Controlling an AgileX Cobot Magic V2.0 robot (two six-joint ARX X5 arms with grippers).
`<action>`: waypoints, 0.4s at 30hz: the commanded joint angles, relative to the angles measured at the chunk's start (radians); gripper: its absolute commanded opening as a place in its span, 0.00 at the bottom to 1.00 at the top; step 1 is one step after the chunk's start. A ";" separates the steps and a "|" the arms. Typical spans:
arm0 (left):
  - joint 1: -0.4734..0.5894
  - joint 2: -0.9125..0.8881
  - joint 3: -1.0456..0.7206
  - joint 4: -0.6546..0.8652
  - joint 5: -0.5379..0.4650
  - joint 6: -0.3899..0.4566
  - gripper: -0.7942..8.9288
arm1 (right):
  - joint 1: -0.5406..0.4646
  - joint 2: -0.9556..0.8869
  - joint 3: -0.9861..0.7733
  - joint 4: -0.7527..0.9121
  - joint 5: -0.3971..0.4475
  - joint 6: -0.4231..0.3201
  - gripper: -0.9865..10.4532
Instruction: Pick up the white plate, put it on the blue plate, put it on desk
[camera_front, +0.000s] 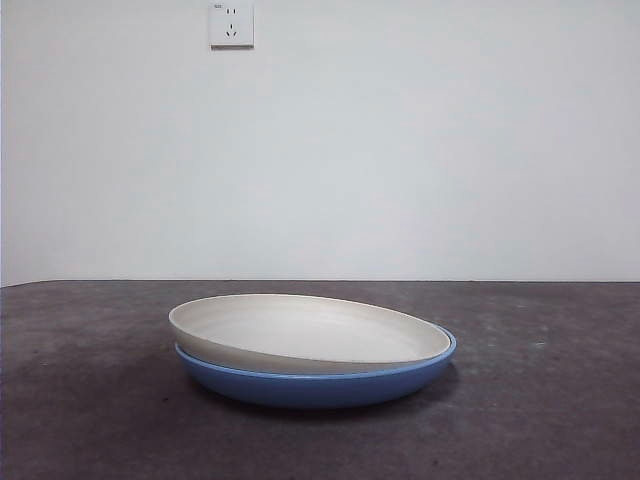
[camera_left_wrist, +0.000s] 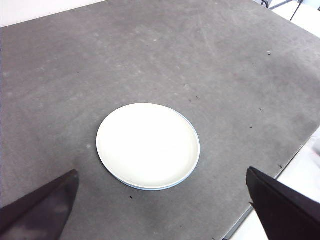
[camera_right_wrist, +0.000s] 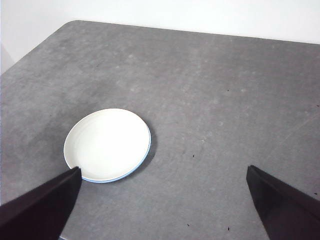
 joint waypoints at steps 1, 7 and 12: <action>-0.009 0.002 0.008 0.010 -0.004 -0.006 0.65 | 0.003 0.005 0.017 -0.047 0.002 -0.007 0.54; -0.009 0.002 0.008 0.005 -0.004 -0.011 0.11 | 0.003 0.006 0.016 -0.043 0.002 -0.008 0.10; -0.009 0.002 0.008 0.004 -0.005 -0.010 0.10 | 0.003 0.006 0.016 -0.029 0.002 -0.008 0.10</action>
